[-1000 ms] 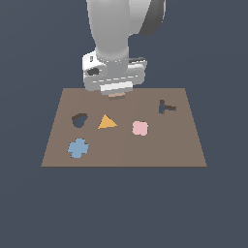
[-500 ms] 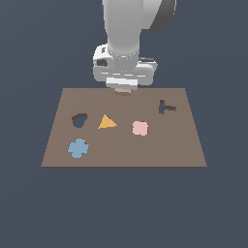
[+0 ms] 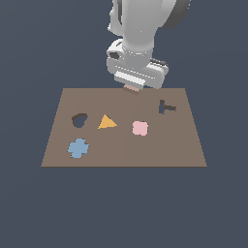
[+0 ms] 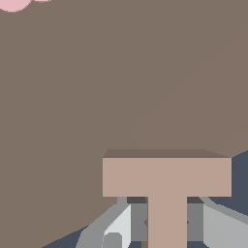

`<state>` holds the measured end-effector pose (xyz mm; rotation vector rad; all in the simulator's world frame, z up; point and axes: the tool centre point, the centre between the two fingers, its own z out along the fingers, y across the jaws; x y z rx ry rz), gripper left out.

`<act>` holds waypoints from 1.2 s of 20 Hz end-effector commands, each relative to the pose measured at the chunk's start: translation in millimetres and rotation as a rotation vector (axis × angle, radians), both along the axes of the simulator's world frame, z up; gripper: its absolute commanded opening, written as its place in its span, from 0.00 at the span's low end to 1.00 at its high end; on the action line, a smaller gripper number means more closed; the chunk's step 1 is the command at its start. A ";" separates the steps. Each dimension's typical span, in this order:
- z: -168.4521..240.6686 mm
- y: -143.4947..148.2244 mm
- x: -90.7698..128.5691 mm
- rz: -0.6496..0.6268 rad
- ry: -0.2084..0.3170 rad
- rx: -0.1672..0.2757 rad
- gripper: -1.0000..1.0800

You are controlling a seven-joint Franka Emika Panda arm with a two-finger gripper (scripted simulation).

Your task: Insert a designated object into the corresponding slot on a board.

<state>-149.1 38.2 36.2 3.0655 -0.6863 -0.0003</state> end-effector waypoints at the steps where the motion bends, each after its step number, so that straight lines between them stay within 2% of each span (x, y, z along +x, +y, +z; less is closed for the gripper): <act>1: 0.4 10.2 -0.5 -0.084 -0.001 0.000 0.00; 13: 1.7 58.4 10.0 -0.477 -0.001 0.001 0.00; 24: 2.9 97.4 37.8 -0.854 -0.001 0.001 0.00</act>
